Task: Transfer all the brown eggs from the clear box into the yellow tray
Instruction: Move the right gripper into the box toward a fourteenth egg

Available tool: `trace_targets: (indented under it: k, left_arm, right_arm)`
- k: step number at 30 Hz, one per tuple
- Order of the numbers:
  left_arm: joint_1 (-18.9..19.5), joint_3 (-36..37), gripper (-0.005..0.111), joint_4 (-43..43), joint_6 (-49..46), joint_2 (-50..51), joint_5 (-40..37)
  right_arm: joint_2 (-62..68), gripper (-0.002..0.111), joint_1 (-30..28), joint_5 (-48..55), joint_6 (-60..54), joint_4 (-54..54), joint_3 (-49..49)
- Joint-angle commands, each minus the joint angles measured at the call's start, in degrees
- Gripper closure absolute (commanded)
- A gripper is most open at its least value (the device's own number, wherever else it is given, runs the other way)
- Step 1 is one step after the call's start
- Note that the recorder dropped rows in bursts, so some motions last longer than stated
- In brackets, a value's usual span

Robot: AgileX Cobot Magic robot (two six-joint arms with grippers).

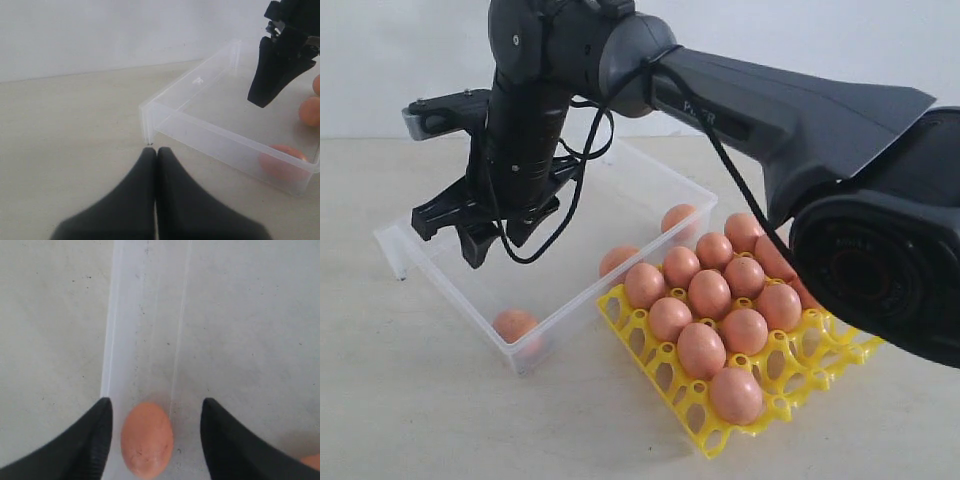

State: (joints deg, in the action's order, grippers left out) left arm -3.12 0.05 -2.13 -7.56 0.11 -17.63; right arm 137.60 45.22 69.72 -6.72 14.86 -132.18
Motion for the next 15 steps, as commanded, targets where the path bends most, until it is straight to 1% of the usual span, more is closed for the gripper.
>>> trace_targets:
  k: [1,3,5,8,15]
  left_arm:
    - [0.18,-0.05,0.111,0.11,-0.02,-0.11,0.49]
    - [0.18,-0.05,0.111,0.11,-0.02,-0.11,0.49]
    - [0.18,-0.05,0.111,0.11,-0.02,-0.11,0.49]
    - [0.18,-0.05,0.111,0.11,-0.02,-0.11,0.49]
    - [0.18,-0.05,0.111,0.11,-0.02,-0.11,0.49]
  right_arm:
    - [0.53,0.05,-0.04,0.24,0.72,0.54,-0.44]
    - [0.99,0.05,-0.04,0.24,0.72,0.21,-0.44]
    - [1.51,0.05,-0.04,0.24,0.72,-2.5,-0.44]
    - [2.4,0.05,-0.04,0.24,3.6,-6.61,-0.44]
    - [2.94,0.05,-0.17,0.24,4.75,-1.9,-0.44]
